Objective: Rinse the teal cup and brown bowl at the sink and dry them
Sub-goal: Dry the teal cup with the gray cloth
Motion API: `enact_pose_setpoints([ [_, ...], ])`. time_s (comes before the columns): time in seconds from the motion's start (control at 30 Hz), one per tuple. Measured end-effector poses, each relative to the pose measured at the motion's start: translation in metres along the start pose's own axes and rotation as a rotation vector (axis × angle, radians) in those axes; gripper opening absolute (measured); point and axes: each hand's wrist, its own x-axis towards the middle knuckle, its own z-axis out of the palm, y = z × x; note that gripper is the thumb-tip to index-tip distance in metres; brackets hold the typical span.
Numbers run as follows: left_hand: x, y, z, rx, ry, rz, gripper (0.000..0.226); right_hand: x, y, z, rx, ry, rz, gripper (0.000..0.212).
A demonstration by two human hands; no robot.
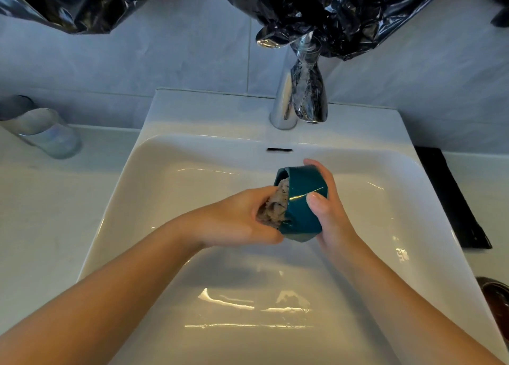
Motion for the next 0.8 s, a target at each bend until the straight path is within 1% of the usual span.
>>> enact_pose_setpoints([
  [0.07, -0.003, -0.004, -0.001, -0.158, -0.012, -0.013, 0.044, -0.001, 0.001, 0.000, -0.089, -0.048, -0.044, 0.064],
  [0.1, -0.004, -0.006, 0.000, -0.221, 0.002, -0.010, 0.038, -0.002, 0.000, 0.002, -0.133, -0.064, -0.067, 0.064],
  [0.17, -0.004, -0.008, 0.003, -0.281, 0.059, 0.004, 0.025, -0.004, -0.001, 0.007, -0.207, -0.085, -0.126, 0.066],
  [0.23, -0.003, -0.013, 0.005, -0.280, 0.120, 0.018, 0.022, -0.003, 0.000, 0.008, -0.244, -0.099, -0.139, 0.069],
  [0.3, -0.002, -0.018, 0.004, -0.251, 0.186, 0.028, 0.028, -0.002, -0.002, 0.010, -0.222, -0.109, -0.088, 0.072],
  [0.33, -0.002, -0.018, 0.003, -0.236, 0.210, 0.037, 0.030, -0.001, -0.003, 0.011, -0.171, -0.097, -0.029, 0.076],
  [0.4, -0.004, -0.016, 0.004, -0.214, 0.253, 0.051, 0.028, 0.001, -0.008, 0.012, -0.014, -0.068, 0.139, 0.093],
  [0.43, -0.006, -0.014, 0.006, -0.190, 0.280, 0.065, 0.028, 0.000, -0.011, 0.012, 0.052, -0.082, 0.205, 0.097],
  [0.47, -0.007, -0.011, 0.008, -0.130, 0.313, 0.086, 0.030, 0.000, -0.013, 0.010, 0.099, -0.114, 0.260, 0.096],
  [0.5, -0.009, -0.008, 0.009, -0.007, 0.345, 0.109, 0.033, -0.001, -0.017, 0.009, 0.140, -0.145, 0.312, 0.092],
  [0.53, -0.010, -0.006, 0.010, 0.176, 0.366, 0.129, 0.036, -0.002, -0.020, 0.009, 0.173, -0.163, 0.353, 0.085],
  [0.57, -0.010, -0.005, 0.010, 0.372, 0.371, 0.151, 0.038, -0.002, -0.021, 0.009, 0.206, -0.167, 0.385, 0.078],
  [0.6, -0.011, -0.003, 0.011, 0.508, 0.361, 0.171, 0.037, -0.001, -0.022, 0.008, 0.227, -0.162, 0.406, 0.074],
  [0.63, -0.010, -0.003, 0.011, 0.553, 0.337, 0.184, 0.036, -0.001, -0.022, 0.010, 0.232, -0.149, 0.412, 0.072],
  [0.67, -0.010, -0.001, 0.012, 0.509, 0.300, 0.190, 0.035, -0.001, -0.021, 0.011, 0.217, -0.134, 0.397, 0.071],
  [0.7, -0.010, 0.000, 0.013, 0.393, 0.262, 0.191, 0.035, -0.002, -0.021, 0.013, 0.181, -0.119, 0.361, 0.074],
  [0.77, -0.011, 0.000, 0.015, 0.080, 0.197, 0.179, 0.037, -0.002, -0.017, 0.014, 0.064, -0.072, 0.235, 0.092],
  [0.8, -0.011, -0.001, 0.015, -0.031, 0.188, 0.175, 0.038, -0.003, -0.016, 0.014, 0.017, -0.050, 0.180, 0.103],
])
